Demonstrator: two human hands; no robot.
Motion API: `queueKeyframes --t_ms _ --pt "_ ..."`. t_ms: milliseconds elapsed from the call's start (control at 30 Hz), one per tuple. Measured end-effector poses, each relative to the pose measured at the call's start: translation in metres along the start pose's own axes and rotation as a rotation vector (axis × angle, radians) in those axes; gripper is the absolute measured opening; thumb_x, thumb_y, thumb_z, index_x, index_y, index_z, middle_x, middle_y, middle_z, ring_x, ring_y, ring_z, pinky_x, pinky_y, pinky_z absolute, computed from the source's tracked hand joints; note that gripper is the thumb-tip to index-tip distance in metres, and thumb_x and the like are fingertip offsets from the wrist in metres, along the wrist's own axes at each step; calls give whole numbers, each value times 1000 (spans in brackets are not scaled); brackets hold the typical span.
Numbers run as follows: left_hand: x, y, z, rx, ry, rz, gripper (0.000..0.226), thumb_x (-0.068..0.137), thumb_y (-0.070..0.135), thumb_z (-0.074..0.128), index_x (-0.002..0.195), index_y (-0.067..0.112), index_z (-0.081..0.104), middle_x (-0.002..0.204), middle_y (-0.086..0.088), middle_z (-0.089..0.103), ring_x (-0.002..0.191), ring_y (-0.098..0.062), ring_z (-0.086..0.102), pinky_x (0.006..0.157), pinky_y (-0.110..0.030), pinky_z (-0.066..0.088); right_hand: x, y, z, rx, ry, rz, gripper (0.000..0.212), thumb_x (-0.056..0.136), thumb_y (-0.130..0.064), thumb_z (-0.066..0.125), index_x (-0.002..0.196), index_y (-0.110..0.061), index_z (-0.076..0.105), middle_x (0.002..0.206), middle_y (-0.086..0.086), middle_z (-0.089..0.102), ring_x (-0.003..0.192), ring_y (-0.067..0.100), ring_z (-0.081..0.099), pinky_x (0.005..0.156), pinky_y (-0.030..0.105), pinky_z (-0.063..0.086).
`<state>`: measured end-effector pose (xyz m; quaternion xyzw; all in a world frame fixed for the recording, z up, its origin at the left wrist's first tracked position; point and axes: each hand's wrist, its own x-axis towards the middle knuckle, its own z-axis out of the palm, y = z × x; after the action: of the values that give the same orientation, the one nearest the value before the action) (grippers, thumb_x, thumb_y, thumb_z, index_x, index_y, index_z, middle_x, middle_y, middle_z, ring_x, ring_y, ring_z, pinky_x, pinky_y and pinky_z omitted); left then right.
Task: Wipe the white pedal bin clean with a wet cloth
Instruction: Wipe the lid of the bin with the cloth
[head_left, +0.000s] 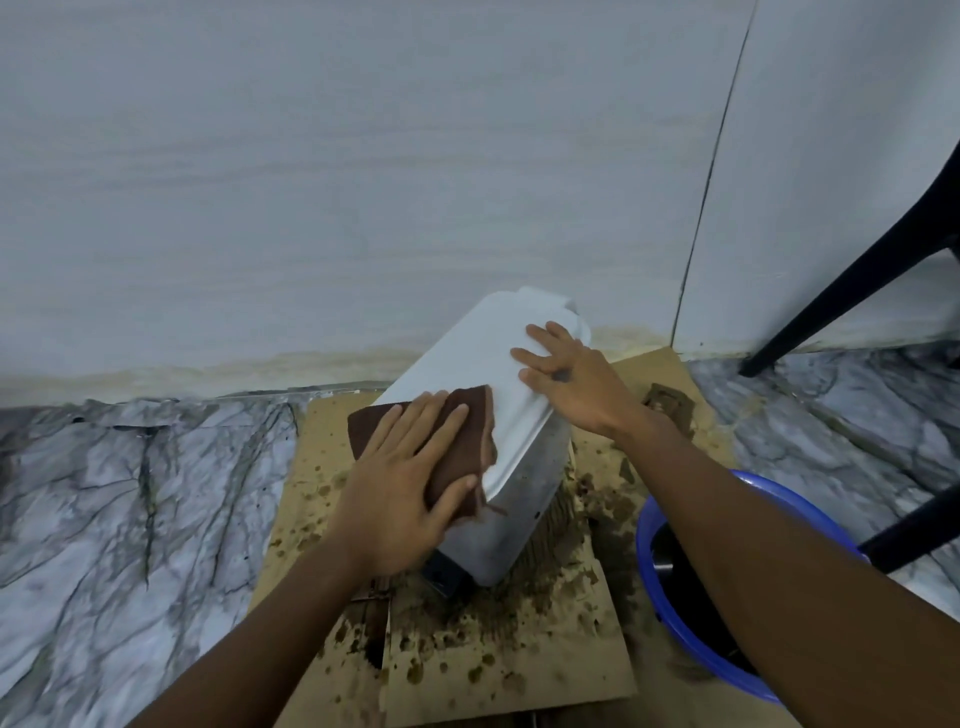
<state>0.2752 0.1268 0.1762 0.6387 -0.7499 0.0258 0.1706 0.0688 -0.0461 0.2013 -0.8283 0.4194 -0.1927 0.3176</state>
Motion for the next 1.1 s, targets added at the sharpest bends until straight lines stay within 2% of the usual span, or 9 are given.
queueKeyframes --t_ms 133,267,367,467,567,700,833,967,1100 --pt "12 2 3 31 7 -46 75 98 67 31 160 26 25 168 -2 18 157 -16 10 127 -42 8 -3 -6 14 36 60 20 44 104 -38 50 147 -31 50 167 -11 18 155 8 -1 127 42 -1" --pt "51 28 12 114 -15 -74 73 99 58 27 161 19 23 167 -9 22 156 -23 13 127 -43 8 -2 -1 18 56 130 -13 41 102 -28 56 143 -29 55 166 -7 24 156 14 4 127 48 9" --pt "41 19 10 81 11 2 69 101 56 33 159 19 29 166 -7 26 155 -21 17 127 -41 10 -3 2 15 76 136 -13 40 101 -31 59 141 -30 57 164 -8 28 155 13 7 126 48 12" --pt "10 -15 2 -31 28 89 70 100 64 38 159 27 30 167 0 24 155 -14 16 127 -39 10 -4 0 16 120 125 -9 42 98 -37 61 139 -31 59 164 -10 27 155 10 7 126 48 10" --pt "1 -47 -5 -65 -7 17 80 94 77 35 160 33 24 169 3 19 156 -14 10 127 -45 11 -4 -2 16 174 106 6 43 98 -37 62 140 -30 59 165 -11 25 155 10 5 126 49 10" --pt "18 -27 -10 15 -73 10 92 88 87 21 161 31 18 170 1 10 157 -15 2 127 -41 0 -6 1 15 146 119 9 43 98 -38 60 141 -31 57 165 -12 23 155 9 2 126 49 10" --pt "49 -12 -13 -18 -174 -74 88 88 85 18 161 37 8 170 5 1 156 -10 -6 125 -33 -11 -9 -3 23 125 178 20 45 100 -39 57 144 -31 53 167 -10 19 155 9 -1 127 46 4" --pt "87 -30 -16 -75 -243 -274 87 90 82 29 162 37 9 170 6 5 156 -19 10 125 -43 14 -19 -19 50 142 363 109 58 103 -37 51 156 -21 33 169 -7 9 155 9 -3 121 24 2" --pt "108 -40 -13 -143 -288 -340 90 88 83 32 161 39 3 165 9 23 144 -27 38 111 -47 39 -25 -26 62 210 359 177 77 101 -42 53 161 -20 11 168 -14 -8 154 4 -9 117 19 0"
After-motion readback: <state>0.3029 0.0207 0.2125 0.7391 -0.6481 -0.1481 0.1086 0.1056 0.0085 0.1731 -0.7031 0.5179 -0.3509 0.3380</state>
